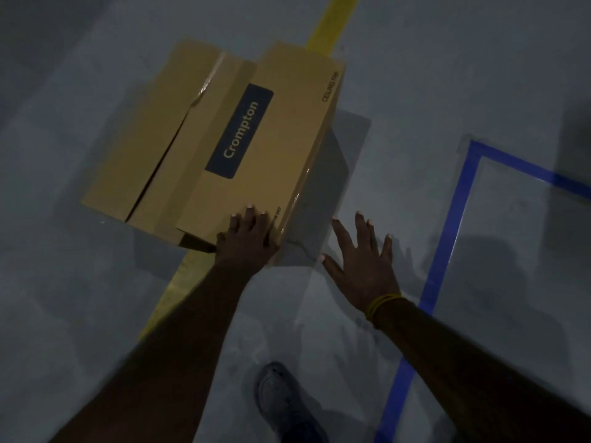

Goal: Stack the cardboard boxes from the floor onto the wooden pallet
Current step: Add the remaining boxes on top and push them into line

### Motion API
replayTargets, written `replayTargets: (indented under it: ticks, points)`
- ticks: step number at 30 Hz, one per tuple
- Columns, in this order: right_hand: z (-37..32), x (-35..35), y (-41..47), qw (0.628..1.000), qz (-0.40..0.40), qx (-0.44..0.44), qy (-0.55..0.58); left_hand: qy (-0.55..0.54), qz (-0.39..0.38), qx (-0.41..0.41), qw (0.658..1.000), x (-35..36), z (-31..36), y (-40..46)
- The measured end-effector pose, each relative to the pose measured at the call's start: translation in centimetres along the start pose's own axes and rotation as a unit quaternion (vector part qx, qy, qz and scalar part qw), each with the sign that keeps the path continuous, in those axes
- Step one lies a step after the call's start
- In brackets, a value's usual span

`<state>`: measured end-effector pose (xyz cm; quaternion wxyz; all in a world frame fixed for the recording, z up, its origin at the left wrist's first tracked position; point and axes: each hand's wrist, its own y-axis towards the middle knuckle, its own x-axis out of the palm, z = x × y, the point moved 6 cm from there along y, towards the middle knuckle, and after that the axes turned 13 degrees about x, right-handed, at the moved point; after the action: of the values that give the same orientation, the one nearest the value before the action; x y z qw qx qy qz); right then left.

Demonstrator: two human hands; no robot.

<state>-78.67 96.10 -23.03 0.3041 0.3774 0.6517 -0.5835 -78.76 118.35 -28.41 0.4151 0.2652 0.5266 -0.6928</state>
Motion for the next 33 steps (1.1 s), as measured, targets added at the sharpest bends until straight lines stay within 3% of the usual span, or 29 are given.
replayTargets:
  ticks: [3,7,11,14,17,20,22,24,27,33]
  points:
    - [0.0,0.7,0.6,1.0,-0.008,0.009,0.002,-0.016,0.005,-0.018,1.0,1.6,0.7,-0.1]
    - [-0.1,1.4,1.4,1.0,-0.007,0.019,-0.009,0.04,0.021,-0.023,0.999,3.0,3.2,-0.6]
    - [-1.1,1.1,2.4,1.0,-0.002,0.018,0.004,0.111,0.028,0.047,0.992,4.5,6.9,-1.5]
    - [-2.1,0.4,3.4,0.999,0.0,0.013,0.037,0.14,-0.016,0.111,0.984,6.5,11.0,-1.9]
    - [-2.7,-0.1,4.3,0.997,0.0,0.009,0.071,0.072,-0.043,0.135,0.987,9.0,14.3,-1.8]
    - [-2.1,0.1,5.1,0.997,-0.004,0.007,0.079,-0.017,0.053,0.22,0.974,8.6,16.6,-2.6]
    - [-1.0,0.2,5.5,0.997,0.002,0.011,0.073,-0.043,0.158,0.288,0.943,7.4,16.9,-3.4]
    - [0.5,0.2,5.9,0.998,0.012,0.024,0.061,-0.073,0.212,0.334,0.915,6.1,16.8,-4.1]
    - [3.4,0.2,6.3,0.997,0.026,0.056,0.052,-0.069,0.218,0.369,0.901,5.9,16.9,-4.6]
    - [8.6,0.4,7.3,0.995,0.022,0.096,0.029,-0.015,0.237,0.338,0.911,5.8,17.4,-2.5]
